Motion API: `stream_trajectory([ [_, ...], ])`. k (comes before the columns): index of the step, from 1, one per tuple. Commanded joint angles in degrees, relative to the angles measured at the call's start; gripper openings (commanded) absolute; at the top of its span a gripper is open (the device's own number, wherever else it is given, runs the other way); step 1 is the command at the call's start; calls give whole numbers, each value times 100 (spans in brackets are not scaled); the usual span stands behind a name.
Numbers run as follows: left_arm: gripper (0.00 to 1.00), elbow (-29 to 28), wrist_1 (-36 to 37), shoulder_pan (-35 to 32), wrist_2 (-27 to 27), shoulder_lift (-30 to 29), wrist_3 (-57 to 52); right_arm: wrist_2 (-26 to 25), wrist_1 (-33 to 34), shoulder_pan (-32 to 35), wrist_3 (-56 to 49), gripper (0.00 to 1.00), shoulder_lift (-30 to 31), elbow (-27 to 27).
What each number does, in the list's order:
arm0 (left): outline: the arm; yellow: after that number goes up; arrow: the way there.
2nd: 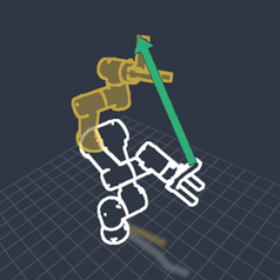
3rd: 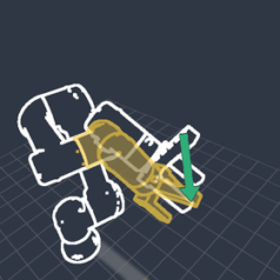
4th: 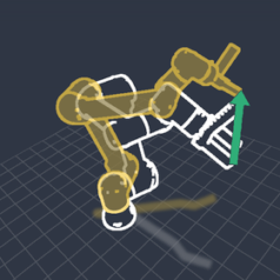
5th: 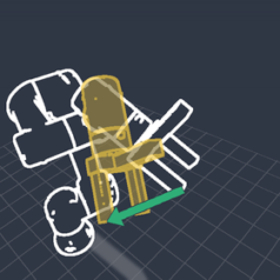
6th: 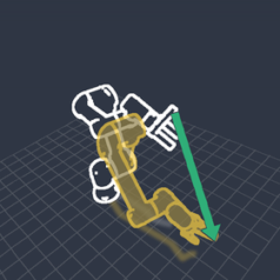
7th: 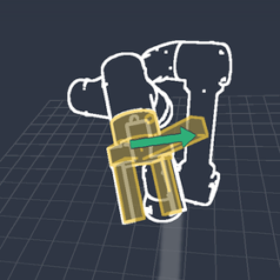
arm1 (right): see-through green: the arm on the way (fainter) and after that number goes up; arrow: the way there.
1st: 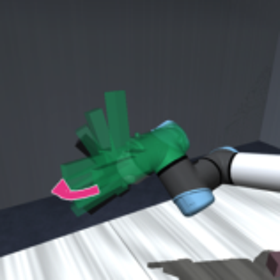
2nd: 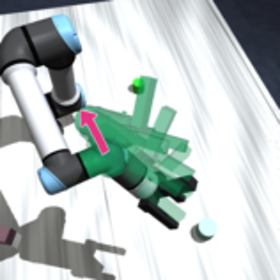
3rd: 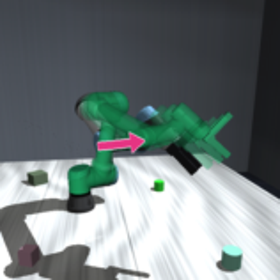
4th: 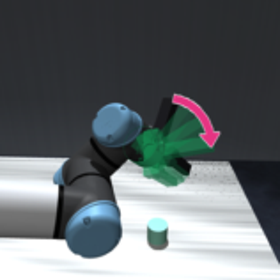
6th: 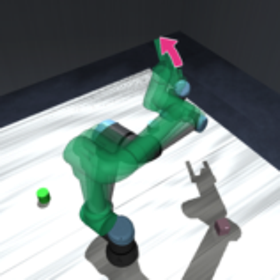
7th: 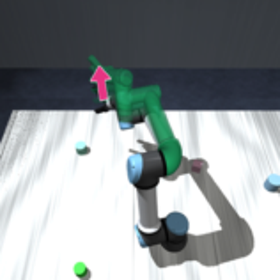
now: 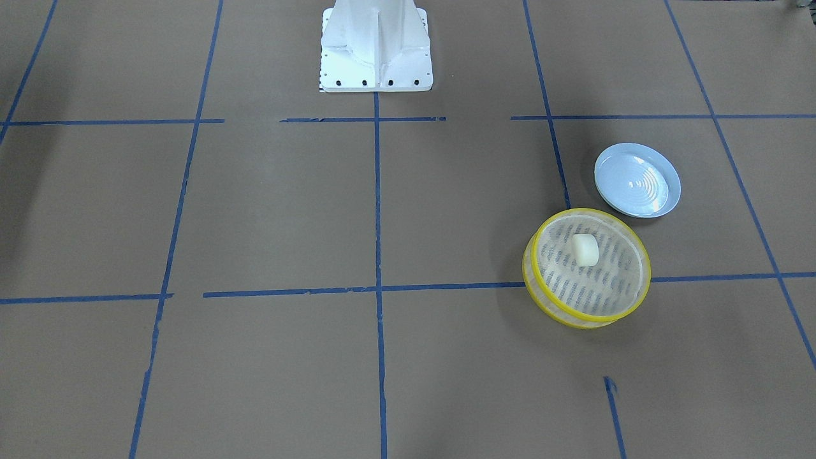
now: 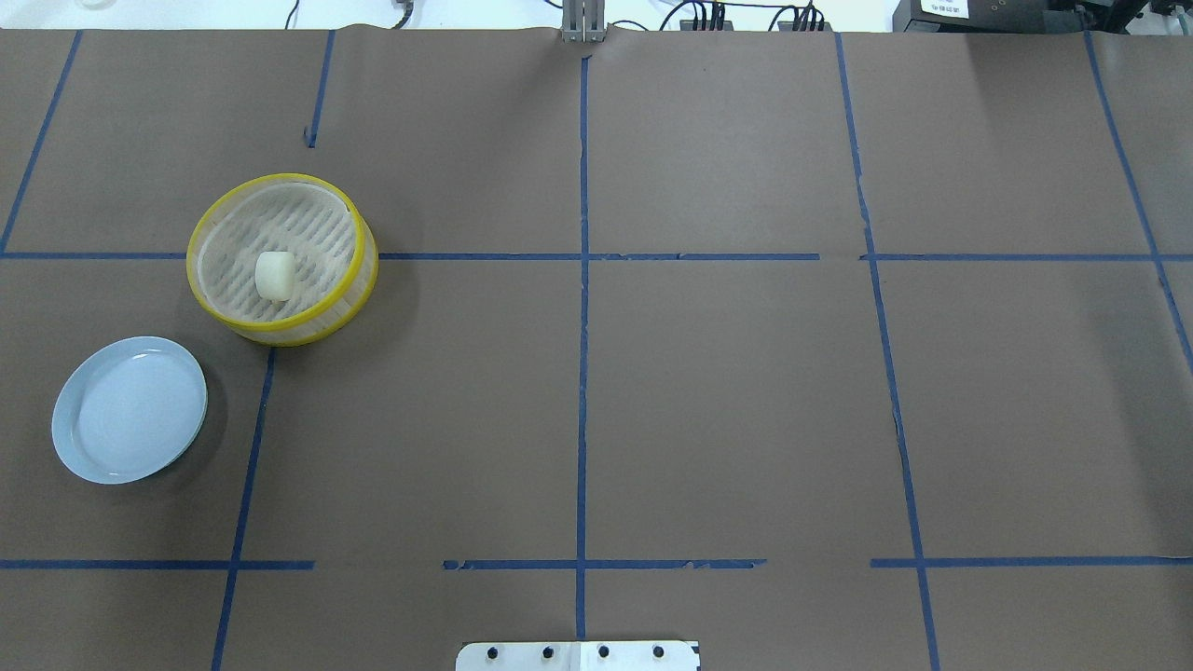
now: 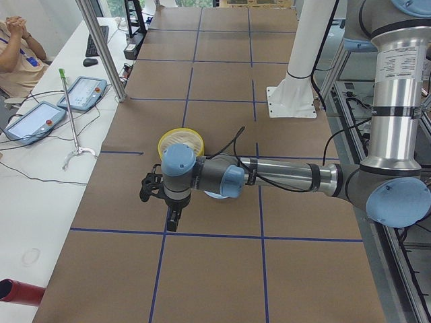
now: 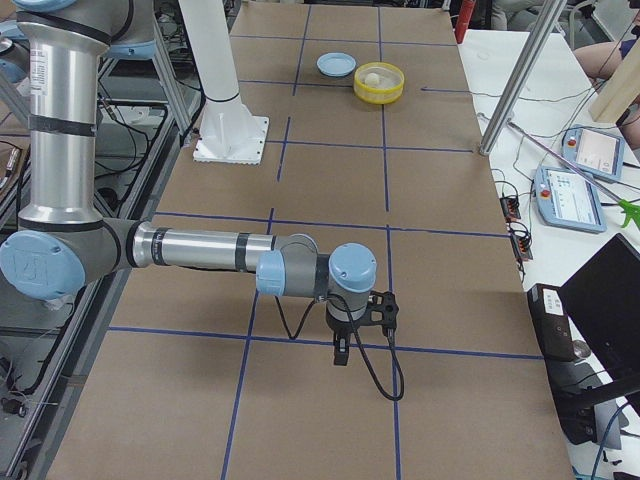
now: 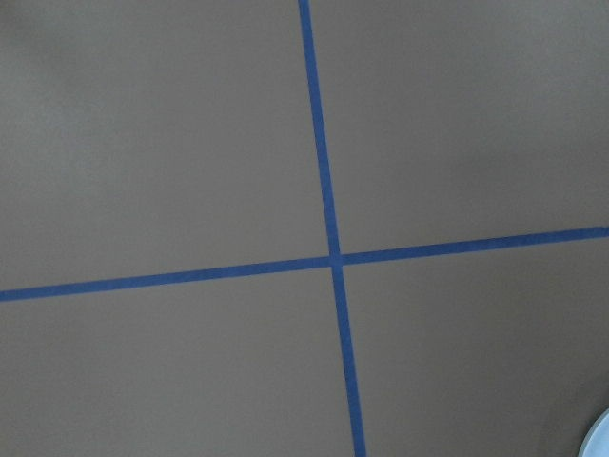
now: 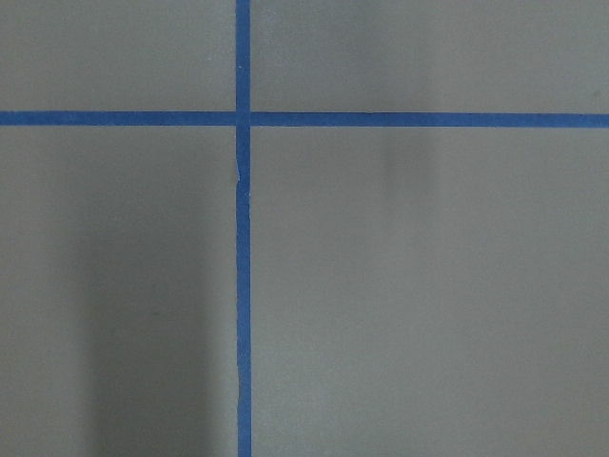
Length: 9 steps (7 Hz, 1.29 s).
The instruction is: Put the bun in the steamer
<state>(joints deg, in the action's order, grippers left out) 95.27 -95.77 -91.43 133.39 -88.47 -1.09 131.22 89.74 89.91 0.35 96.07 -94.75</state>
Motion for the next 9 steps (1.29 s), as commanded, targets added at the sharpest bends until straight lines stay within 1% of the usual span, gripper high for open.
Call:
stream_trajectory([
  [1,100,9,305,-147,90,232,-340,0,0,0,0,100,0,0],
  [3,100,-35,305,-129,537,304,430,0,0,0,0,100,0,0],
  [4,100,0,305,-129,565,339,442,0,0,0,0,100,0,0],
  [6,100,210,261,-129,460,663,399,0,0,0,0,100,0,0],
  [7,100,298,261,-147,164,664,390,0,0,0,0,100,0,0],
  [9,100,316,331,-164,99,681,381,0,0,0,0,100,0,0],
])
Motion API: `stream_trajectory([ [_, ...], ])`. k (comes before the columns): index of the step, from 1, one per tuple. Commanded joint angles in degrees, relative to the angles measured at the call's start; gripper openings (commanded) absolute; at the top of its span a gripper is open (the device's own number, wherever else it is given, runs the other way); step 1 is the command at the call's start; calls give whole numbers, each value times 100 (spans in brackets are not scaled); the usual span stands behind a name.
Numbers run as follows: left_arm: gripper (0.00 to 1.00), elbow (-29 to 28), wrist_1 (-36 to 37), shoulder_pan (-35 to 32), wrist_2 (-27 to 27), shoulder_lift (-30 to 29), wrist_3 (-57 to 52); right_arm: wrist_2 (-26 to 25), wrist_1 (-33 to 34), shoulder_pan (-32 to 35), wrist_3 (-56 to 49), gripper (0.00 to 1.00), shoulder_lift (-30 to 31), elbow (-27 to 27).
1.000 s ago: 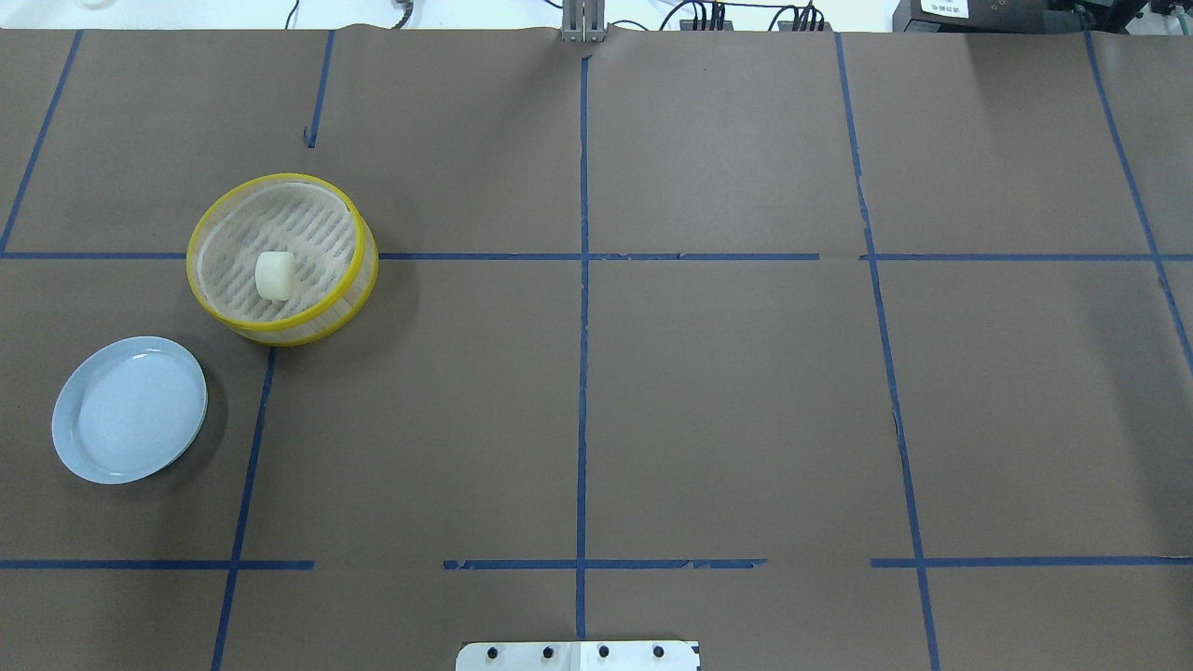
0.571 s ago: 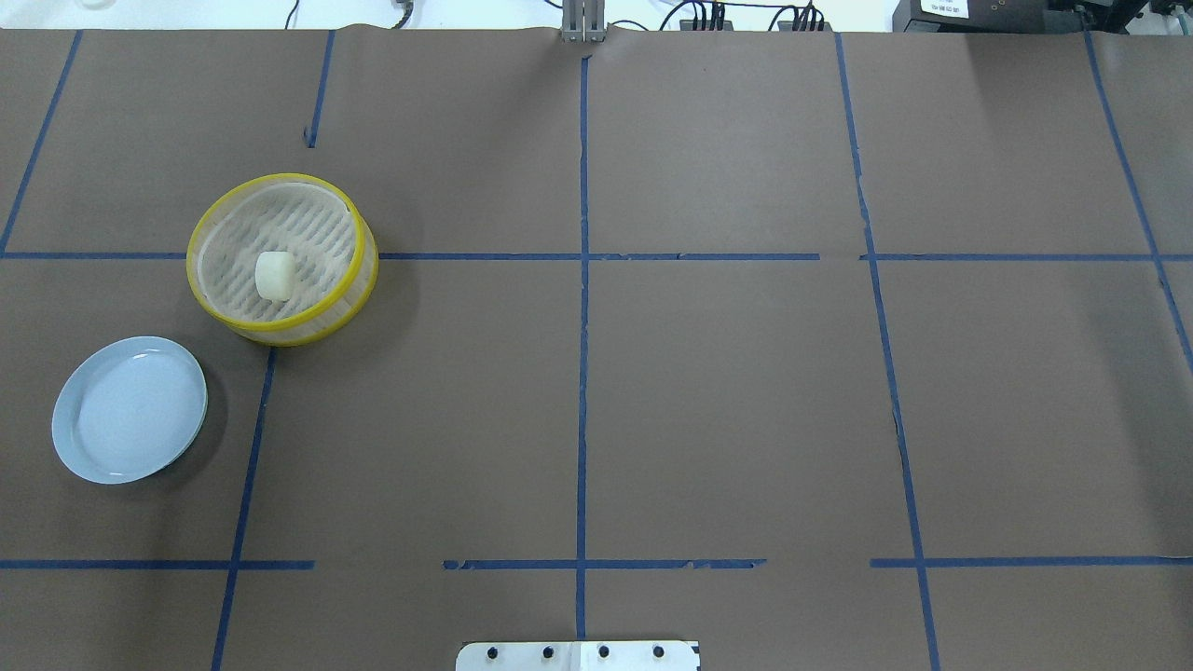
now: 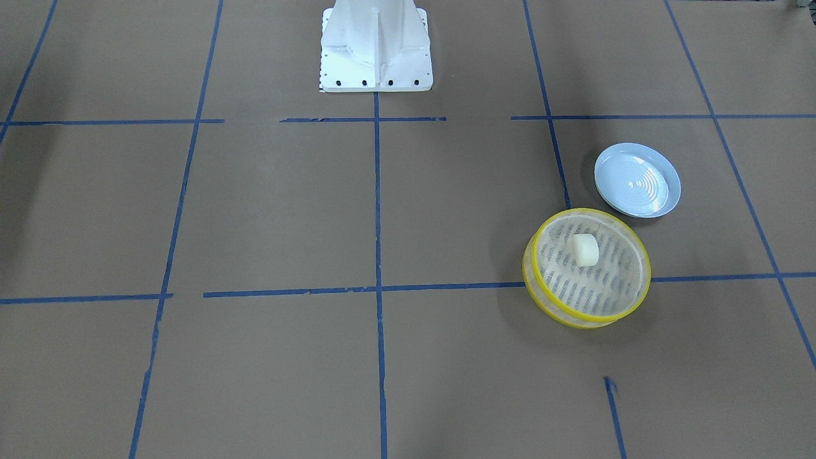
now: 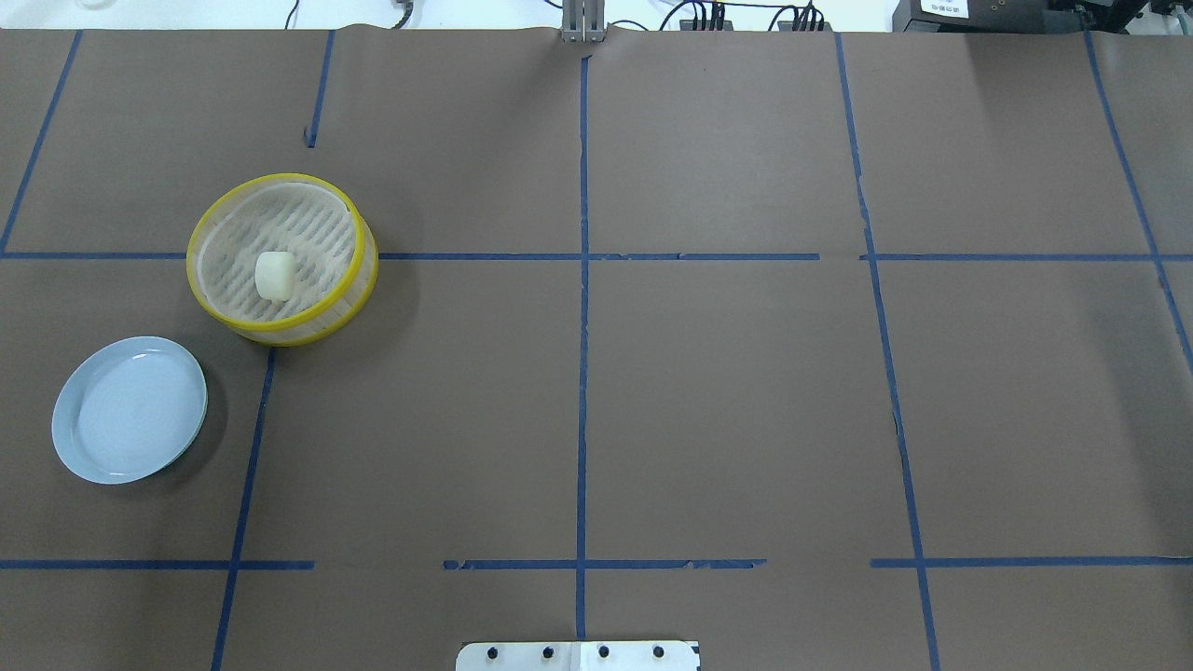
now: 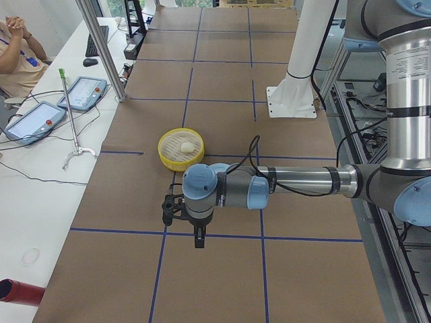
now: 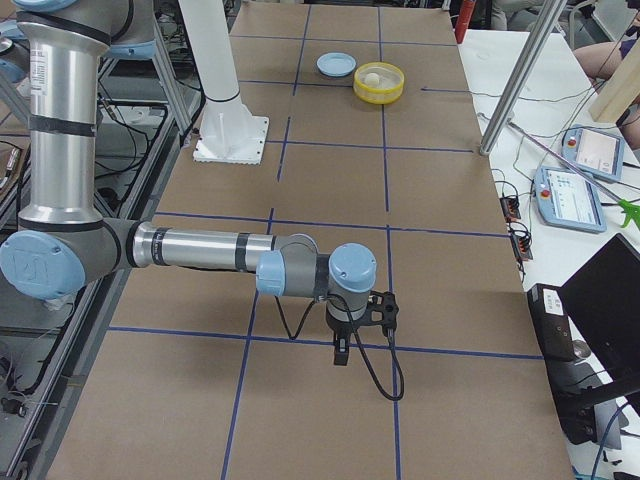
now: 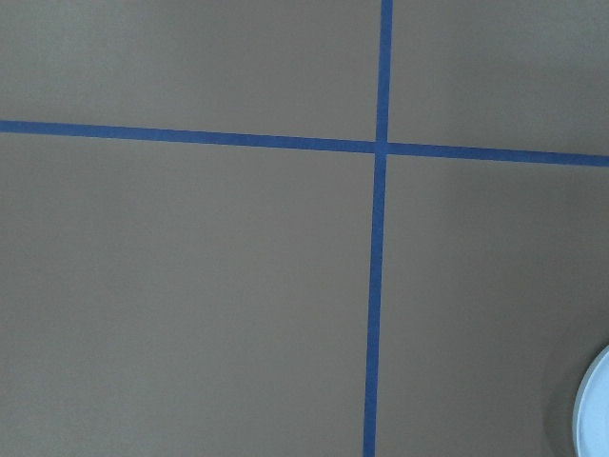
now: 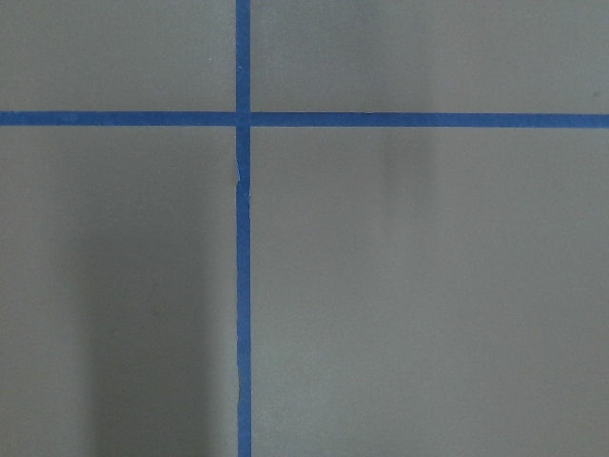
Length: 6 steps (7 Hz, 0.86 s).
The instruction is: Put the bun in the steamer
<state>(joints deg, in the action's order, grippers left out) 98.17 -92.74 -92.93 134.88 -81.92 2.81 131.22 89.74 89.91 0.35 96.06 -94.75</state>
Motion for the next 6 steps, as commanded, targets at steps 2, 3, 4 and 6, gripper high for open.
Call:
stream_trajectory([
  [2,100,35,700,3,20,-78,-8,0,0,0,0,100,0,0],
  [3,100,18,739,21,29,-104,-8,0,0,0,0,100,0,0],
  [4,100,18,739,21,29,-166,-8,0,0,0,0,100,0,0],
  [6,100,0,713,21,29,-175,-8,0,0,0,0,100,0,0],
])
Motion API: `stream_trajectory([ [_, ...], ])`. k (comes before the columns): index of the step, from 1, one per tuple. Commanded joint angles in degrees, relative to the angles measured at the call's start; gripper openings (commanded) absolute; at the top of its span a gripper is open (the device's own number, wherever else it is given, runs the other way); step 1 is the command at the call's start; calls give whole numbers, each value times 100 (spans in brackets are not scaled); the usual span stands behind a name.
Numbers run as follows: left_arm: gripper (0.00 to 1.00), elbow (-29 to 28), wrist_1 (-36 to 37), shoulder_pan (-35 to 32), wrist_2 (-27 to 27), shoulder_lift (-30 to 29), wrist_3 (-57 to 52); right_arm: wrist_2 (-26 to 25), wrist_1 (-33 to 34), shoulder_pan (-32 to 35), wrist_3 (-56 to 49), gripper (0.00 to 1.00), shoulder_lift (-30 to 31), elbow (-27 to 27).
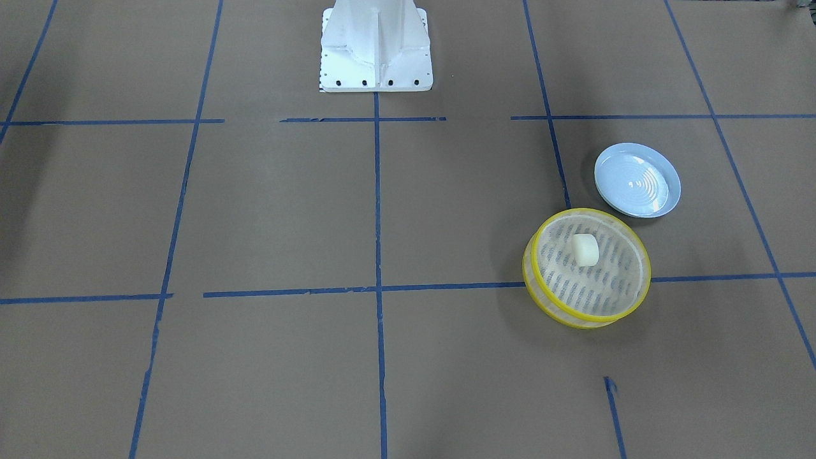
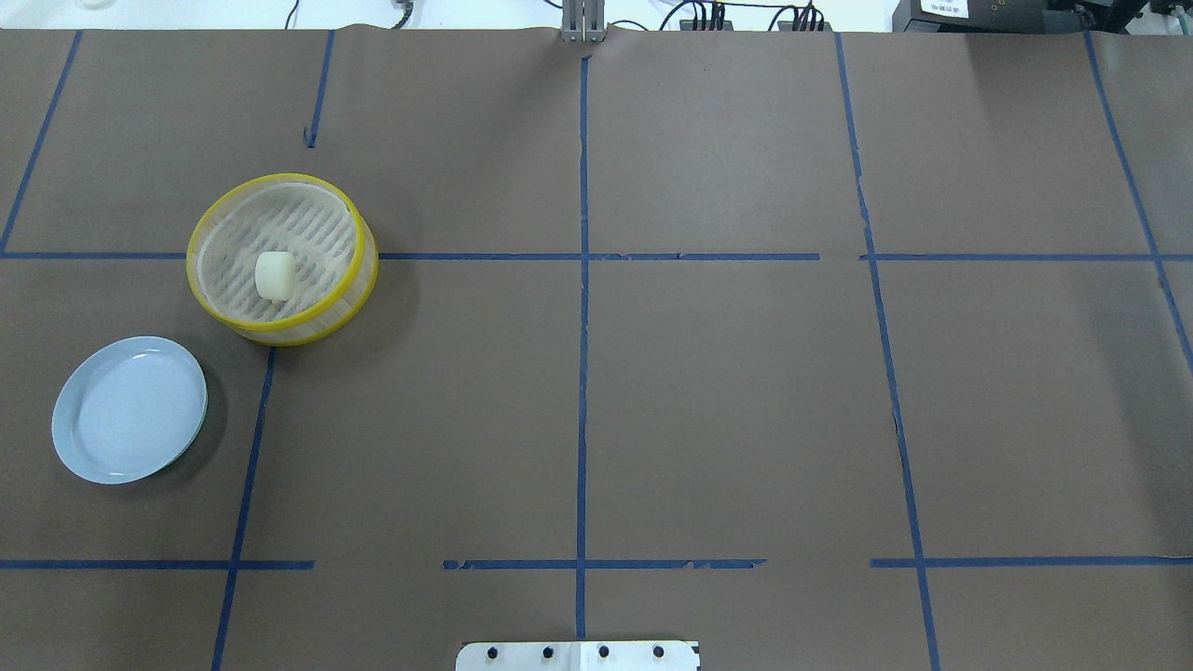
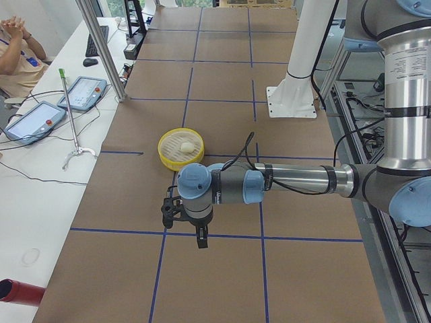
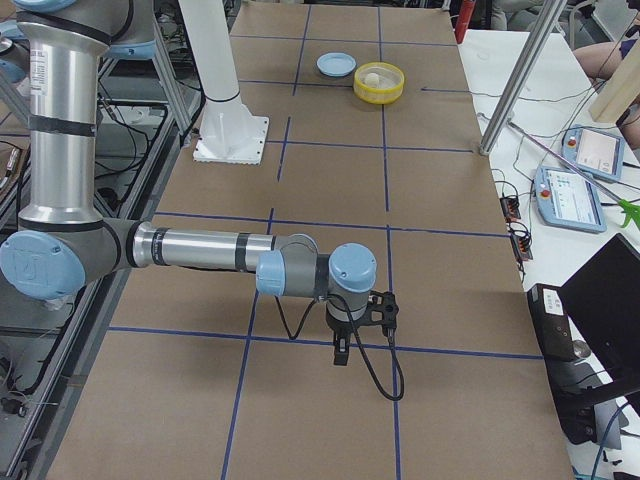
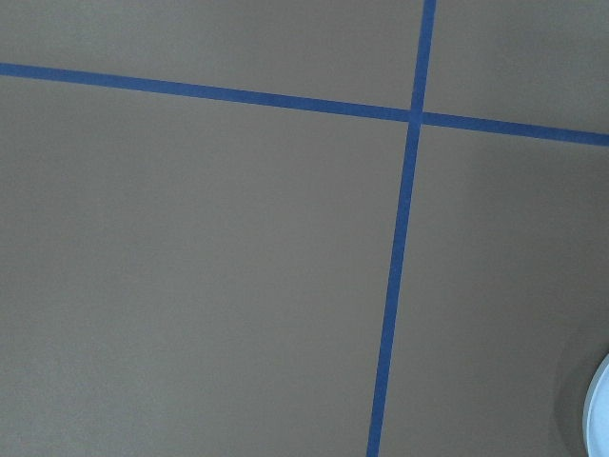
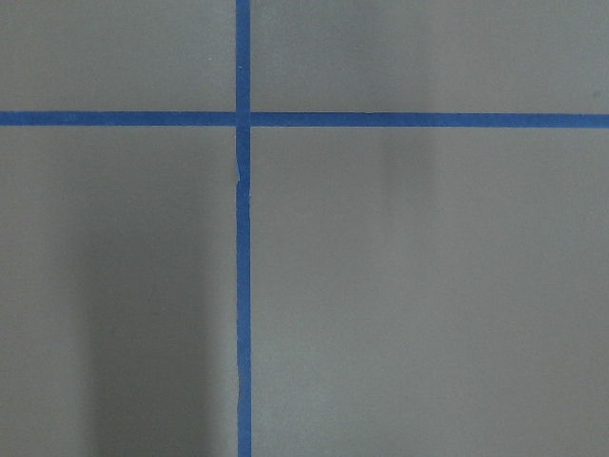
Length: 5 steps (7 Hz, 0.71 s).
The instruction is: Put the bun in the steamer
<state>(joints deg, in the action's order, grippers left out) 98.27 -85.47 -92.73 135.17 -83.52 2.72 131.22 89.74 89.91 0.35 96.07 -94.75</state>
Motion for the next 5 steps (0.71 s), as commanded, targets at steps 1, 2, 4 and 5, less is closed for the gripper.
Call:
stream_trajectory([
  [1,100,17,-5,1,1,-24,-9,0,0,0,0,100,0,0],
  [2,100,17,-4,1,1,-41,-9,0,0,0,0,100,0,0],
  [4,100,-44,4,1,1,-164,-18,0,0,0,0,100,0,0],
  [5,100,17,4,1,9,-164,-18,0,0,0,0,100,0,0],
])
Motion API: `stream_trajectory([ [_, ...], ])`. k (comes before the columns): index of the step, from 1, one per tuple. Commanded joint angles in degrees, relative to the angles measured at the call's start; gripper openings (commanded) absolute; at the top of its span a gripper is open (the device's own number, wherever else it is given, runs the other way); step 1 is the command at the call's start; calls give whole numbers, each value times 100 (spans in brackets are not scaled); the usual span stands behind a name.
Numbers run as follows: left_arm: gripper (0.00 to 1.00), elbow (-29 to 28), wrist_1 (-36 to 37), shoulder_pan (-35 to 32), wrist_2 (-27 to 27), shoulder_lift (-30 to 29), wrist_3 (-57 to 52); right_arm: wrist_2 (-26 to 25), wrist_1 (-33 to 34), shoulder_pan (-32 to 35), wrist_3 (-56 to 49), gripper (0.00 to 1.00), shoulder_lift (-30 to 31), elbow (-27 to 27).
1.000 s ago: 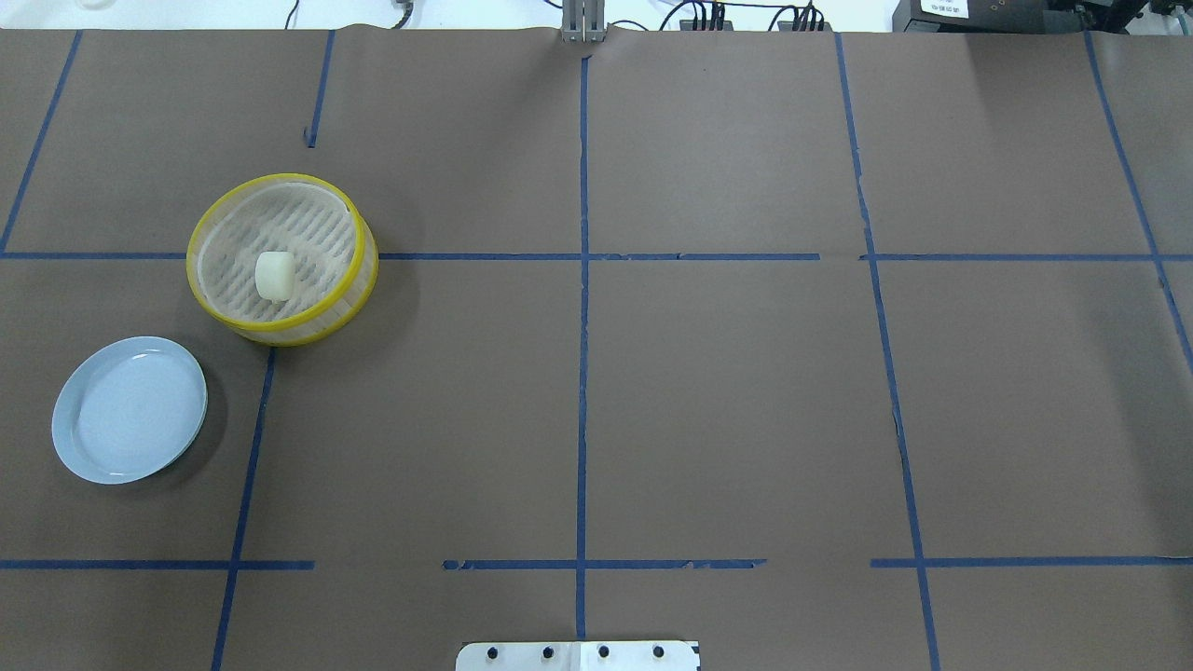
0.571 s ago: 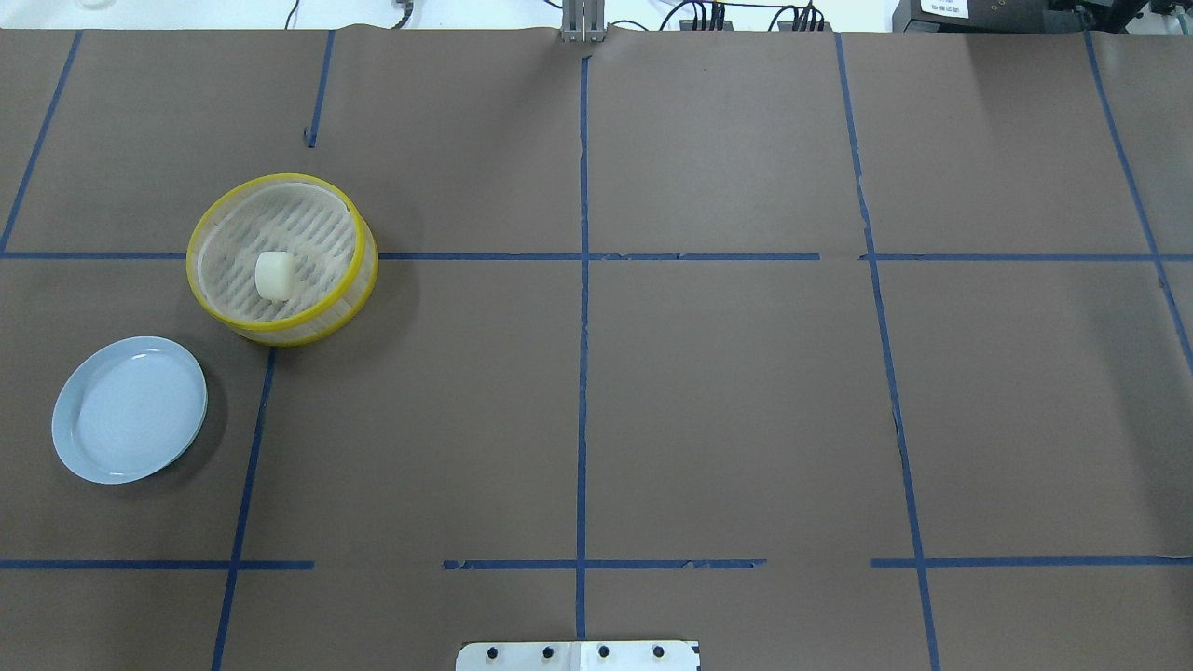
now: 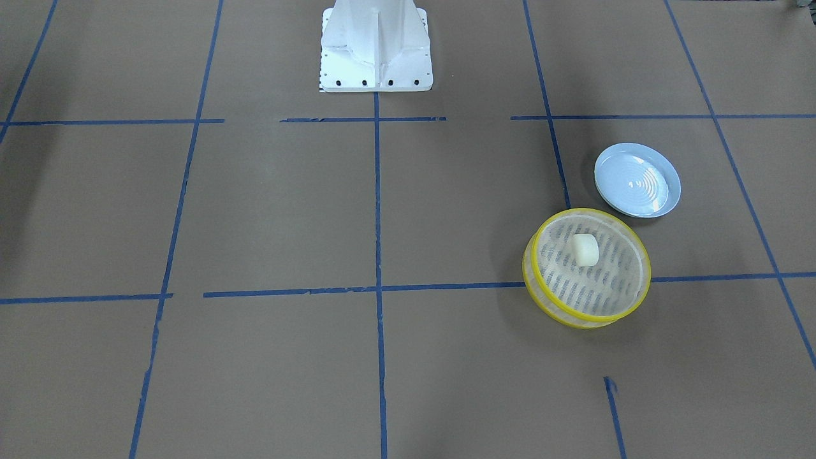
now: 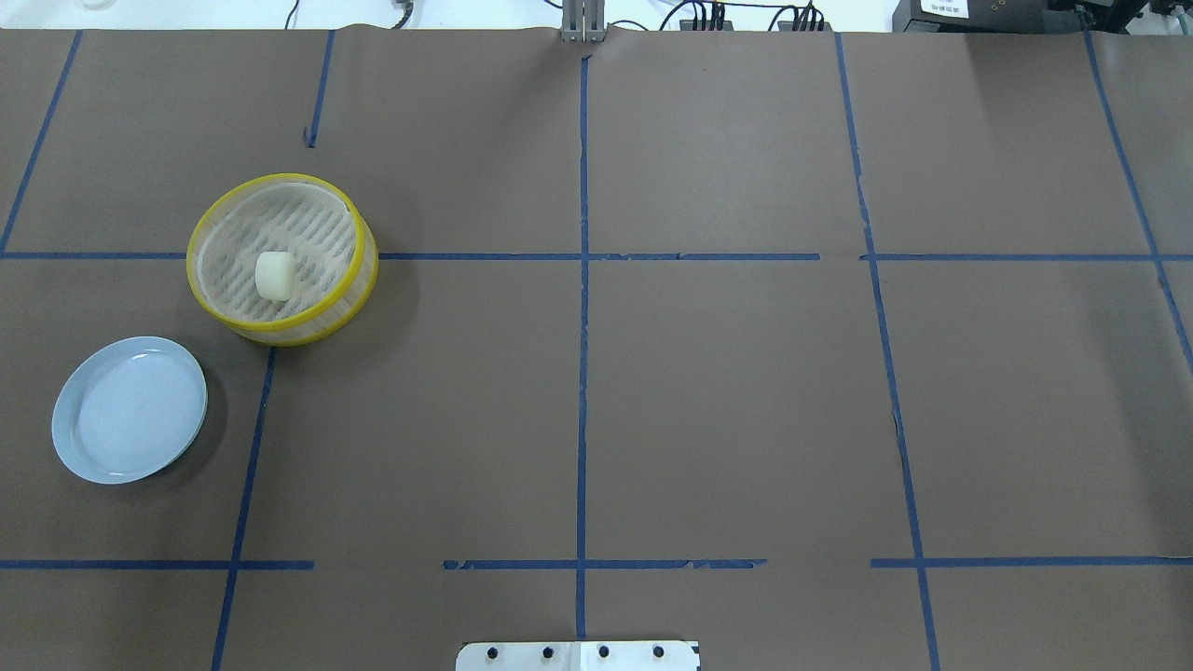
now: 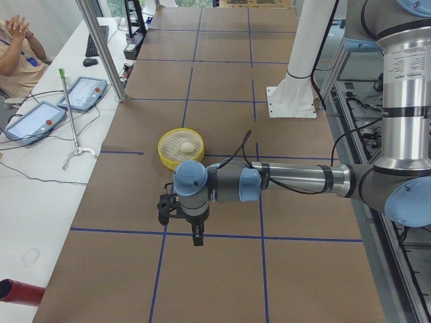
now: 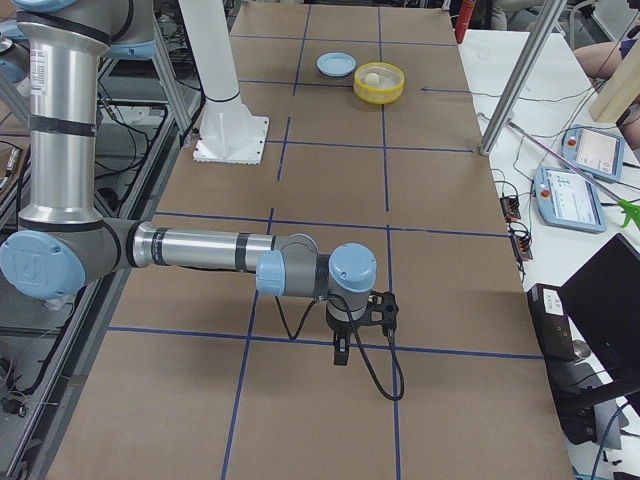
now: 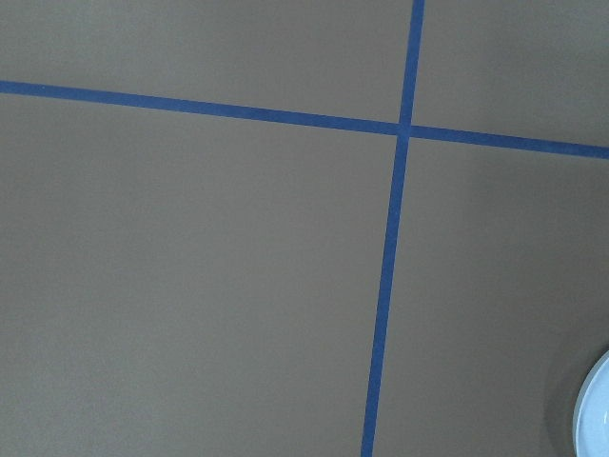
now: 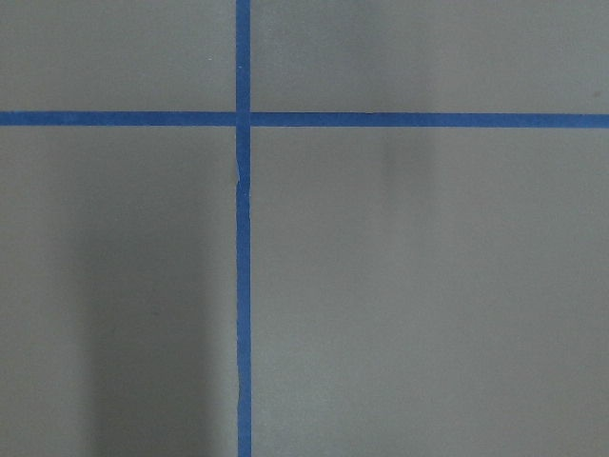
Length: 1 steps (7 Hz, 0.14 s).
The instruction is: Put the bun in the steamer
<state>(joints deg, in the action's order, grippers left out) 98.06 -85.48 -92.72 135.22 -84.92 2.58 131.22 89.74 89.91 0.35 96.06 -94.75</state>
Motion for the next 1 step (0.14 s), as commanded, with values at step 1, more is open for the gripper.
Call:
stream_trajectory([
  [1,100,38,14,0,5,-24,-3,0,0,0,0,100,0,0],
])
